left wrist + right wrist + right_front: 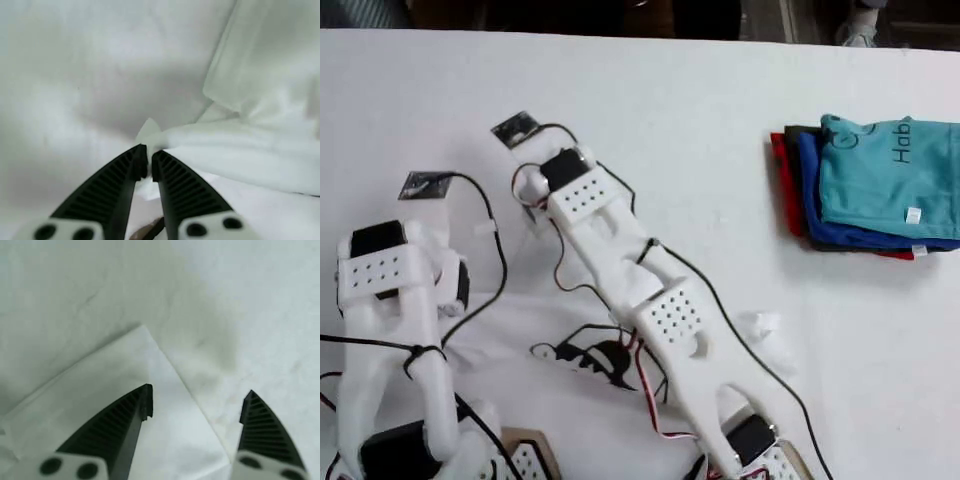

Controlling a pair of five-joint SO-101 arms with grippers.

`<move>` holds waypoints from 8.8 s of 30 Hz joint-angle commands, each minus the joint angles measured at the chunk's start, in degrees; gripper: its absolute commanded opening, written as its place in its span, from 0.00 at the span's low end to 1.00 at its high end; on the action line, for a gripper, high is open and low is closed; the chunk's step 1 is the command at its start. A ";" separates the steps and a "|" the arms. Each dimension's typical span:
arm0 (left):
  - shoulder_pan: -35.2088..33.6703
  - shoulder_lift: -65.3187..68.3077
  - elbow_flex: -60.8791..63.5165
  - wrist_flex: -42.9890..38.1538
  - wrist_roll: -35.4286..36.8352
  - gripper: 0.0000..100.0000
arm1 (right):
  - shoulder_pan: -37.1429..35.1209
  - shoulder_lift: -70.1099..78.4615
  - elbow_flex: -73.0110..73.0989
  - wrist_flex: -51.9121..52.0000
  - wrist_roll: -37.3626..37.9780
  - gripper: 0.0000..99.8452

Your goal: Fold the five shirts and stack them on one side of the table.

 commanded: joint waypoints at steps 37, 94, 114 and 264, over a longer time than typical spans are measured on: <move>-0.88 -1.58 -0.31 -1.49 25.67 0.03 | -4.53 5.49 -2.29 -4.09 -0.44 0.00; 18.81 44.13 -55.25 -1.76 7.03 0.31 | 46.73 -99.21 104.09 -20.26 17.93 0.02; 23.30 89.32 -111.52 19.60 8.70 0.30 | 47.08 -99.91 107.69 -20.97 17.49 0.02; 6.51 31.47 -62.99 -8.09 -12.31 0.03 | 29.41 -40.48 29.98 -31.60 11.78 0.02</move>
